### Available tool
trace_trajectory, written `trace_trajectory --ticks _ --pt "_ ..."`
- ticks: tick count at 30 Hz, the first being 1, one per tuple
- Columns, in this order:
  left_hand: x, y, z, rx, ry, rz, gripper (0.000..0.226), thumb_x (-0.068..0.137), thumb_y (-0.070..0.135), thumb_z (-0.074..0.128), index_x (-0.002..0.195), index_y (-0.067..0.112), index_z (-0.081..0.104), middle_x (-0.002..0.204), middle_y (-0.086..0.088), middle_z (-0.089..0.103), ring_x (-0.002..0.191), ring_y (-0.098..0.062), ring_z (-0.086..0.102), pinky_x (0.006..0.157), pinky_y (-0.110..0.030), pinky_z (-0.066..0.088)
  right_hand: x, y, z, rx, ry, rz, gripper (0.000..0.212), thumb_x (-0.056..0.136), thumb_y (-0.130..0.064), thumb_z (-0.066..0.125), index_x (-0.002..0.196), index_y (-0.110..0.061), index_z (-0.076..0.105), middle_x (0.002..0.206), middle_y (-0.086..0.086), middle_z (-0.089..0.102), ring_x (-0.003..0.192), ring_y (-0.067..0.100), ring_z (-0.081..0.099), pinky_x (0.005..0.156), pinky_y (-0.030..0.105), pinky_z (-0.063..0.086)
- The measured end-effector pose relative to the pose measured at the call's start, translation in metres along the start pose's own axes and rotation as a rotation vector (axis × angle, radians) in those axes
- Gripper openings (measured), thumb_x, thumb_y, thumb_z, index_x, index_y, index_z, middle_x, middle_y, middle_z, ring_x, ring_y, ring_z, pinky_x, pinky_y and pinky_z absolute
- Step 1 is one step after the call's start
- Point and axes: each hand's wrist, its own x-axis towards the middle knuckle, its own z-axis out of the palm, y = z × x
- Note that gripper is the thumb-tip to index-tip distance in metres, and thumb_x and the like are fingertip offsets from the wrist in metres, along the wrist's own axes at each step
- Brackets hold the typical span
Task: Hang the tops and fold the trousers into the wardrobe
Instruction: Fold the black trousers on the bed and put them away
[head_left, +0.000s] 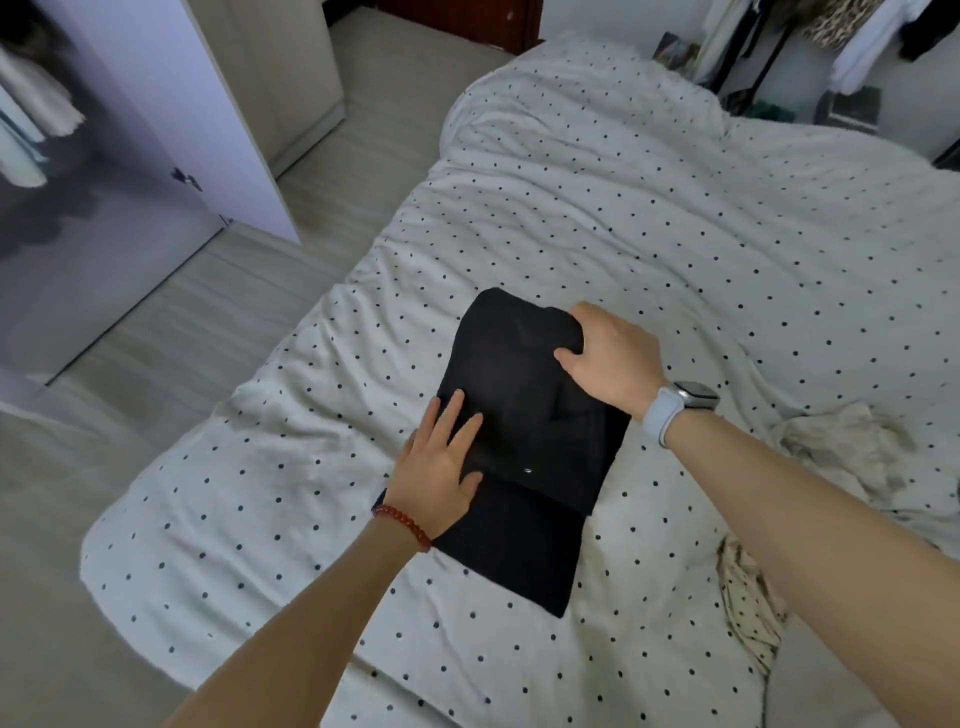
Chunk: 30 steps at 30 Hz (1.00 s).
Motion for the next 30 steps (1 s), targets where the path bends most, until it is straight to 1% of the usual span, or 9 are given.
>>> trace_trajectory --ticks 3,6,11,15,17,20,23,27,30 --pt "0.004 0.004 -0.025 -0.453 0.129 -0.257 0.040 0.096 0.026 0.048 0.135 0.017 0.044 0.143 0.000 0.035 0.129 -0.017 0.039 0.102 -0.030 0.039 -0.025 -0.013 -0.009 -0.141 0.188 -0.114 0.027 0.088 -0.027 0.060 0.104 -0.006 0.055 0.098 0.008 0.060 0.074 0.032 0.059 0.059 0.030 0.030" --pt "-0.009 0.001 -0.048 -1.126 0.141 -0.630 0.018 0.099 0.032 0.042 0.110 0.023 0.053 0.100 0.005 0.051 0.093 -0.016 0.051 0.083 -0.032 0.044 -0.082 -0.030 0.015 -0.179 0.236 -0.284 0.032 0.063 -0.024 0.080 0.082 -0.012 0.057 0.072 0.004 0.058 0.054 0.025 0.055 0.048 0.029 0.039" --pt "-0.054 -0.024 -0.037 -1.620 0.008 -0.950 0.041 0.087 0.056 0.050 0.106 0.020 0.055 0.104 0.000 0.058 0.104 -0.025 0.054 0.095 -0.051 0.045 -0.170 -0.064 0.087 -0.161 0.054 -0.432 0.035 0.060 -0.031 0.074 0.084 -0.020 0.052 0.072 -0.001 0.052 0.058 0.019 0.049 0.048 0.029 0.041" --pt "-0.073 -0.033 -0.013 -1.508 0.043 -0.955 0.088 0.070 0.042 0.078 0.141 0.019 0.032 0.138 -0.011 0.044 0.120 -0.033 0.050 0.091 -0.050 0.049 -0.183 -0.074 0.107 -0.024 -0.130 -0.478 0.033 0.074 -0.050 0.055 0.095 -0.026 0.063 0.082 -0.008 0.059 0.066 0.011 0.057 0.055 0.024 0.047" --pt "-0.075 -0.035 -0.005 -1.278 0.031 -0.942 0.099 0.066 0.030 0.082 0.145 0.016 0.023 0.145 -0.014 0.034 0.126 -0.033 0.044 0.101 -0.047 0.043 -0.168 -0.060 0.099 0.106 -0.040 -0.416 0.034 0.083 -0.044 0.045 0.097 -0.021 0.066 0.087 -0.006 0.064 0.072 0.013 0.061 0.061 0.024 0.049" --pt "-0.072 -0.036 -0.001 -0.921 -0.002 -0.811 0.087 0.077 0.028 0.075 0.146 0.016 0.023 0.148 -0.013 0.029 0.132 -0.030 0.036 0.105 -0.040 0.036 -0.130 -0.024 0.081 0.199 0.054 -0.080 0.035 0.091 -0.034 0.045 0.111 -0.010 0.062 0.108 0.006 0.063 0.100 0.026 0.059 0.083 0.038 0.051" --pt "-0.055 -0.042 -0.003 -0.707 -0.052 -0.684 0.103 0.066 0.056 0.072 0.148 0.026 0.016 0.151 -0.006 0.025 0.136 -0.028 0.030 0.109 -0.048 0.032 -0.103 0.013 0.084 0.245 -0.294 0.287 0.053 0.091 -0.043 0.051 0.132 -0.009 0.046 0.131 0.008 0.050 0.124 0.027 0.043 0.103 0.039 0.038" --pt "-0.048 -0.045 0.004 -0.605 -0.242 -0.594 0.122 0.048 0.072 0.067 0.147 0.031 0.009 0.145 -0.002 0.036 0.130 -0.026 0.039 0.105 -0.048 0.038 -0.102 0.027 0.096 0.563 -0.485 0.416 0.034 0.078 -0.044 0.068 0.098 -0.018 0.060 0.100 -0.003 0.064 0.100 0.019 0.060 0.088 0.035 0.050" --pt "-0.052 -0.052 0.016 -0.482 -0.249 -0.603 0.112 0.062 0.056 0.074 0.148 0.026 0.009 0.142 -0.005 0.040 0.129 -0.031 0.038 0.104 -0.051 0.037 -0.106 0.027 0.102 0.677 -0.588 0.511 0.040 0.073 -0.042 0.074 0.101 -0.017 0.059 0.101 -0.005 0.063 0.096 0.014 0.059 0.082 0.027 0.047"
